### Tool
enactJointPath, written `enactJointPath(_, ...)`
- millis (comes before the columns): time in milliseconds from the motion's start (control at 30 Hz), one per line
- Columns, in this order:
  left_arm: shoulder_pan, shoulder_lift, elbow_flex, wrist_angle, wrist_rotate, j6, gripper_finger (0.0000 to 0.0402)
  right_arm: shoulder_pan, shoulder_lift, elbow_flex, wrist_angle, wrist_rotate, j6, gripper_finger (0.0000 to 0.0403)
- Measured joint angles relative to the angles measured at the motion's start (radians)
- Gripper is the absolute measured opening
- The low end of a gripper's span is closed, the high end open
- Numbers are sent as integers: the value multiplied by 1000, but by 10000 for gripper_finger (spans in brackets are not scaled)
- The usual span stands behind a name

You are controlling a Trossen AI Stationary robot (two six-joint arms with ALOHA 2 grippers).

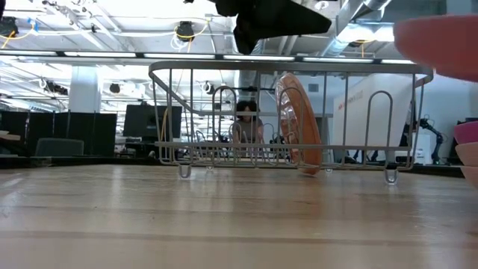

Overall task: Sort dishes
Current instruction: Put the light pink plate in the dish rack

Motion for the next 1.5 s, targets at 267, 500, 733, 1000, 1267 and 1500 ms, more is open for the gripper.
enactJointPath(267,0,0,0,46,-7,-145,209,-11,0,40,-47,23,0,0)
enactJointPath(500,0,0,0,81,-8,-174,240,-12,0,48,-67,46,0,0)
enactJointPath(733,3,0,0,91,-18,-233,268,-52,0,48,-66,88,-26,0)
enactJointPath(1000,28,0,0,52,-52,-316,272,-106,0,48,-51,107,-85,0)
enactJointPath(1267,53,-1,1,19,-70,-391,272,-136,0,48,-49,107,-90,0)
enactJointPath(1500,55,-1,1,23,-70,-388,269,-158,0,49,-44,113,-91,0)
